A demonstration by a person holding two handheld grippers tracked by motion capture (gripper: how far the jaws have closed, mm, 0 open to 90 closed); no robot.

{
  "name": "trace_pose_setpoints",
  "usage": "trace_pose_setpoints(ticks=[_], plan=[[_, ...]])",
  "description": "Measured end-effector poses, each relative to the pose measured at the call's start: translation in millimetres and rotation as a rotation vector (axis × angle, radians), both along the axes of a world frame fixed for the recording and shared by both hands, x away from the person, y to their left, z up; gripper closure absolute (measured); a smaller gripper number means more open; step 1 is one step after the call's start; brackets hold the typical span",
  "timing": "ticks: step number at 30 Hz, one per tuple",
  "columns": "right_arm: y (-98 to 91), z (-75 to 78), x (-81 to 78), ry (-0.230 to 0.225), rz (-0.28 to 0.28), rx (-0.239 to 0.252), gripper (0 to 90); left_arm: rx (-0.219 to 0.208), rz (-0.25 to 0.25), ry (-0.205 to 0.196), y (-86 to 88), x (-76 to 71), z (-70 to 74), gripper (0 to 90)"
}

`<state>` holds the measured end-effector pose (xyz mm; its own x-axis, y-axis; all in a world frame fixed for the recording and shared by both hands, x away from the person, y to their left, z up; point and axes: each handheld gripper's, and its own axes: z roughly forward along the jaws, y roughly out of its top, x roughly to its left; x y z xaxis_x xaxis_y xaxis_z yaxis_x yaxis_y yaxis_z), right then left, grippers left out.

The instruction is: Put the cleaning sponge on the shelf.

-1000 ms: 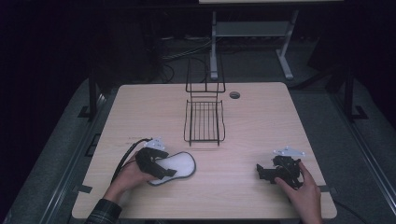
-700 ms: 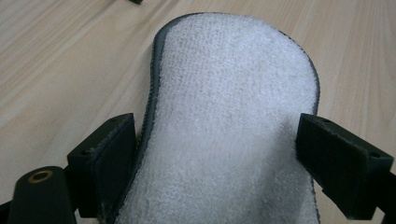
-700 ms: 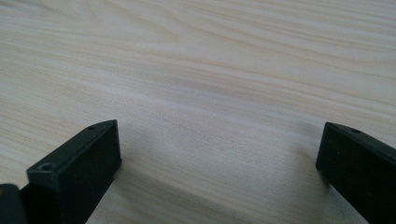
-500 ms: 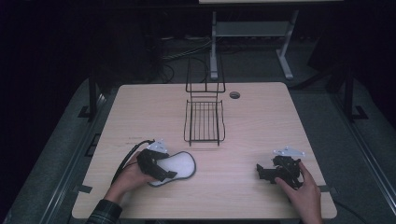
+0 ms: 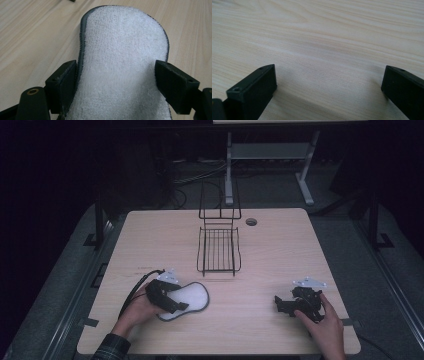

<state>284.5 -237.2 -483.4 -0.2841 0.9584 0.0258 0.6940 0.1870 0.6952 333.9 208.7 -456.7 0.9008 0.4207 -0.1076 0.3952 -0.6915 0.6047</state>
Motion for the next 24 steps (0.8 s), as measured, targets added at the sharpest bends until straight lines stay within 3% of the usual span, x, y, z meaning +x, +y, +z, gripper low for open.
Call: trace_pose_setpoints(ticks=[12,14,21,24], plan=[[0.0,0.0,0.0,0.000,0.000,0.000,0.0,0.003,0.011,-0.029,3.8,-3.3,6.8,25.8],[0.0,0.0,0.0,0.000,0.000,0.000,0.0,-0.019,0.019,-0.031,6.4,-3.8,9.6,34.0],[0.0,0.0,0.0,0.000,0.000,0.000,0.0,-0.046,0.023,-0.046,14.0,-3.9,19.0,47.7],[0.0,0.0,0.0,0.000,0.000,0.000,0.0,-0.069,0.034,-0.032,17.1,-3.9,22.6,54.6]])
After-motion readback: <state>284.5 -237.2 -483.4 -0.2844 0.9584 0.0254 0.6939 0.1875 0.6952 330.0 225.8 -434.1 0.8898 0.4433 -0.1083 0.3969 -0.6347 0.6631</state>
